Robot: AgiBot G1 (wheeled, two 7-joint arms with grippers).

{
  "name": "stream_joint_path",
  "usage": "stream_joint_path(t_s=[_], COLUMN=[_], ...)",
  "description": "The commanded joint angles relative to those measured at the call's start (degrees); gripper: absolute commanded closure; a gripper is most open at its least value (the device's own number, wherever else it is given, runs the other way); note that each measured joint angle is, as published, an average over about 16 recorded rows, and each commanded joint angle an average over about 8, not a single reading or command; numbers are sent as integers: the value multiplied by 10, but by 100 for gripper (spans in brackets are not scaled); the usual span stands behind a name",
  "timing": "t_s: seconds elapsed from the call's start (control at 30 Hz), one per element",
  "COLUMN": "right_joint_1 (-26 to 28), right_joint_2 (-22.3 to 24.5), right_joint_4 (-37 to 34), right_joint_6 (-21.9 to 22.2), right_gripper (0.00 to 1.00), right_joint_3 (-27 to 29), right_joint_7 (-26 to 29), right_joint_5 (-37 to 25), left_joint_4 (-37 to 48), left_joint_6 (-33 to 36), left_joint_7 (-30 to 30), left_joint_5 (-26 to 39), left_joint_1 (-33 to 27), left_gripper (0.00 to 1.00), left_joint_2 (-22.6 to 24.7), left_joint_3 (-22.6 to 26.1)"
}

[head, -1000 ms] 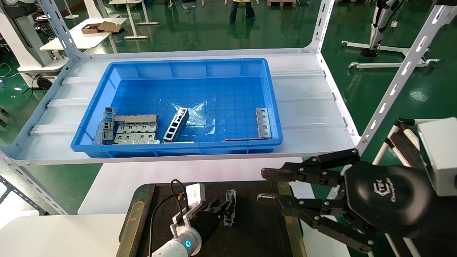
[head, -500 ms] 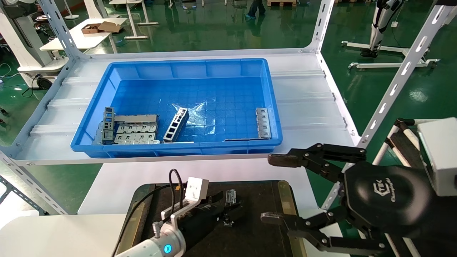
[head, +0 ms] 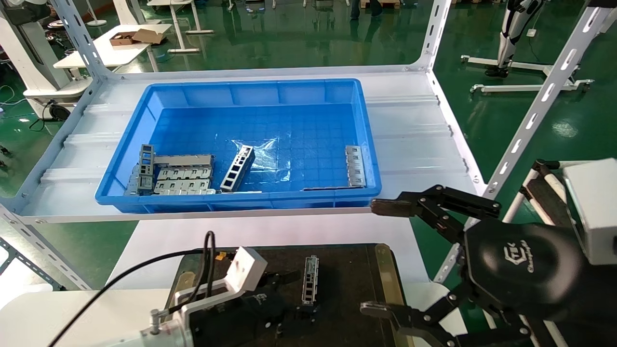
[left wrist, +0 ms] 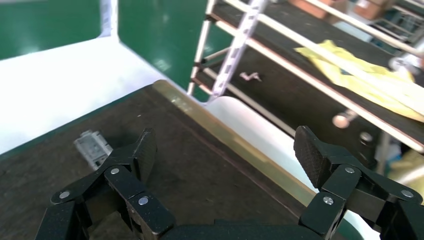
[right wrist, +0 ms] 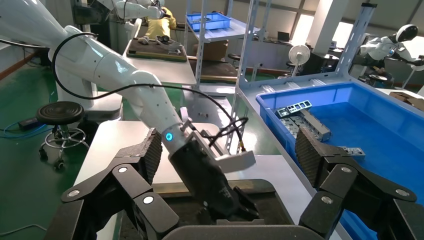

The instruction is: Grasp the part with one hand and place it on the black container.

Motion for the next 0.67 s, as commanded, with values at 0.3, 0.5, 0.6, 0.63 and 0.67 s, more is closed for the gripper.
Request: stream_joint_path(t_s=[0.3, 0.5, 0.6, 0.63, 0.67], right_joint_1=[0, 0, 0, 0, 0], right_joint_2=[0, 0, 0, 0, 0], right_joint_4=[0, 0, 0, 0, 0], right_joint_6=[0, 0, 0, 0, 0], right_gripper=[0, 0, 0, 0, 0], right_joint_3=[0, 0, 0, 0, 0], right_joint_7=[0, 0, 0, 0, 0], right_joint_5=[0, 0, 0, 0, 0], left_joint_4=[2, -1, -2, -2, -2], left_joint_6=[149, 189, 198, 199, 201], left_joint_7=[96, 116, 121, 122, 123], left_joint_5=[-64, -80, -84, -85, -86], left_joint_1=[18, 16, 14, 14, 14], left_gripper=[0, 0, 0, 0, 0], left_joint_2=[-45, -60, -63, -63, -63], left_joint_3=[-71, -86, -90, -90, -91])
